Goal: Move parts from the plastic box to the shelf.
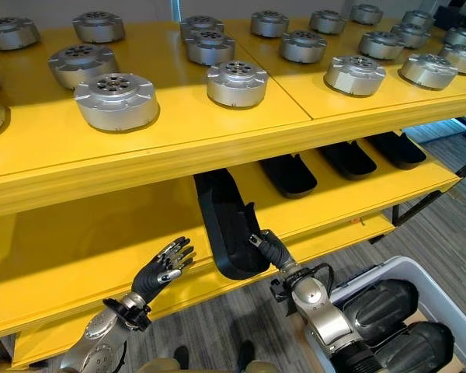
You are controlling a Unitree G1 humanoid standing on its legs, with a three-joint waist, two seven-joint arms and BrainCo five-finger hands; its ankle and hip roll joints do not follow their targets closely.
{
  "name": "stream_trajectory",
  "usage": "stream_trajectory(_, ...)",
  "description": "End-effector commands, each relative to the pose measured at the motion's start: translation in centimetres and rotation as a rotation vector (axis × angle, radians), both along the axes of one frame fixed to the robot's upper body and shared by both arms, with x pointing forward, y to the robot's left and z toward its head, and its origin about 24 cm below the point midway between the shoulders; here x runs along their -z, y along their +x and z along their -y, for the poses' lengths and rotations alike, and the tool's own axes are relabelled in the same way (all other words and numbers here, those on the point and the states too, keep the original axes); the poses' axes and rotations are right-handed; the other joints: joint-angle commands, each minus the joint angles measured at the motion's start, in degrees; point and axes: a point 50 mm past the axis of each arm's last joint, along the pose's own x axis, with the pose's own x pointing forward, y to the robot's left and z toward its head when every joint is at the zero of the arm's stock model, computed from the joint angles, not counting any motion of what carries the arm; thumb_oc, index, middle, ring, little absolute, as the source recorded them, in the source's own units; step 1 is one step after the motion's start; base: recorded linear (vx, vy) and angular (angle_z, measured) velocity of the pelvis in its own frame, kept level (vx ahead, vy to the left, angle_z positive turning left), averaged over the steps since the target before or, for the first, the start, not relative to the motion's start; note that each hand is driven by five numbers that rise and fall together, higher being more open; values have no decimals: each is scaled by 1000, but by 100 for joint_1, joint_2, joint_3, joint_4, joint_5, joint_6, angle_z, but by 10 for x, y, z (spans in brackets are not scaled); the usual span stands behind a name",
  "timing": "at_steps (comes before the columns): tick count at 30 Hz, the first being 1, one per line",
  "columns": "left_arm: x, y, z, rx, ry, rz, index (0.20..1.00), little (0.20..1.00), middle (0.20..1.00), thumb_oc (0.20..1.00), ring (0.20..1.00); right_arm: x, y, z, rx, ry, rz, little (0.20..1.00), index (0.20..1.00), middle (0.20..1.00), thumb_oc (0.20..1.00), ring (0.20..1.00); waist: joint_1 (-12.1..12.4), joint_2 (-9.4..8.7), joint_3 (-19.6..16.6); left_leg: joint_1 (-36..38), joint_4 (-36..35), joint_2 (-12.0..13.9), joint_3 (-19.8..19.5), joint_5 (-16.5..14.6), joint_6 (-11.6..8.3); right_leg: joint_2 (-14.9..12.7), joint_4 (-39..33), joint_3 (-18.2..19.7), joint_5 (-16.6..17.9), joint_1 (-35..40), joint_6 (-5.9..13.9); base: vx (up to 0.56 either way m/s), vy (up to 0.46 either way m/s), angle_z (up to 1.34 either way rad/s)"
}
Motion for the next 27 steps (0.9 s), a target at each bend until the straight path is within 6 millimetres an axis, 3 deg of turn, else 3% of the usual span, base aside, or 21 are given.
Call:
stream_trajectory(1, -17, 9, 4, -8, -48, 91, 1000, 1000, 1000, 1000, 1000, -57, 19, -16, -122, -16, 329, 200, 200, 200, 200, 200, 220, -17, -93, 55, 71, 100, 666, -63, -136, -338, 109, -643, -228, 424, 431, 64, -106, 5)
stream_trajectory(9, -8, 0, 0, -26, -37, 54, 1000, 1000, 1000, 1000, 1000, -59, 27, -14, -90, -65, 342, 200, 200, 200, 200, 200, 438, 87, 14, -184, 412, 351, 551, 38, -297, -356, 399, -932, -459, 426, 273, 41, -155, 22)
stream_trajectory(13, -2, -1, -2, -89, -122, -3, 1000, 1000, 1000, 1000, 1000, -62, 27, -16, -64, -20, 374, 200, 200, 200, 200, 200, 450, 189, 93, -332, 625, 433, 587, 85, -334, -393, 582, -1073, -545, 378, 219, 5, -88, 46)
stream_trajectory(17, -4, 2, 0, -34, -151, 43, 1000, 1000, 1000, 1000, 1000, -64, 24, -8, 20, 5, 375, 200, 200, 200, 200, 200, 197, 208, 187, -539, 1313, 794, 1556, -91, -402, -611, 866, -1454, -660, 247, 219, -92, -23, 70)
stream_trajectory(18, -4, 3, 2, -20, -148, 51, 1000, 1000, 1000, 1000, 1000, -63, 25, -5, 28, 4, 366, 200, 200, 200, 200, 200, 154, 230, 191, -568, 1345, 895, 1594, -35, -449, -628, 929, -1477, -692, 202, 221, -86, 124, 110)
stream_trajectory(21, -5, 5, 4, -5, -138, 63, 1000, 1000, 1000, 1000, 1000, -57, 28, 4, 42, 5, 343, 200, 200, 200, 200, 200, 66, 363, 153, -429, 948, 1273, 1416, 549, -675, -655, 1012, -1393, -710, 87, 234, -75, 189, 70)
stream_trajectory(22, -5, 5, 3, -6, -138, 63, 1000, 1000, 1000, 1000, 1000, -57, 28, 4, 42, 5, 343, 200, 200, 200, 200, 200, 65, 367, 151, -421, 931, 1283, 1411, 570, -683, -655, 1012, -1390, -711, 87, 235, -25, 374, 14)
stream_trajectory(23, -9, 7, 1, -20, -148, 68, 1000, 1000, 1000, 1000, 1000, -55, 24, 10, 72, 20, 314, 200, 200, 200, 200, 200, -72, 445, 88, -300, 680, 1528, 1514, 821, -789, -789, 1112, -1356, -784, 98, 295, -20, 377, 4)
stream_trajectory(27, -13, 15, 4, 6, -175, 73, 1000, 1000, 1000, 1000, 1000, -44, 20, 17, 145, 41, 259, 200, 200, 200, 200, 200, -231, 441, 6, -108, 642, 1449, 1758, 486, -698, -1009, 1318, -1376, -829, 135, 345, 5, 299, 4)
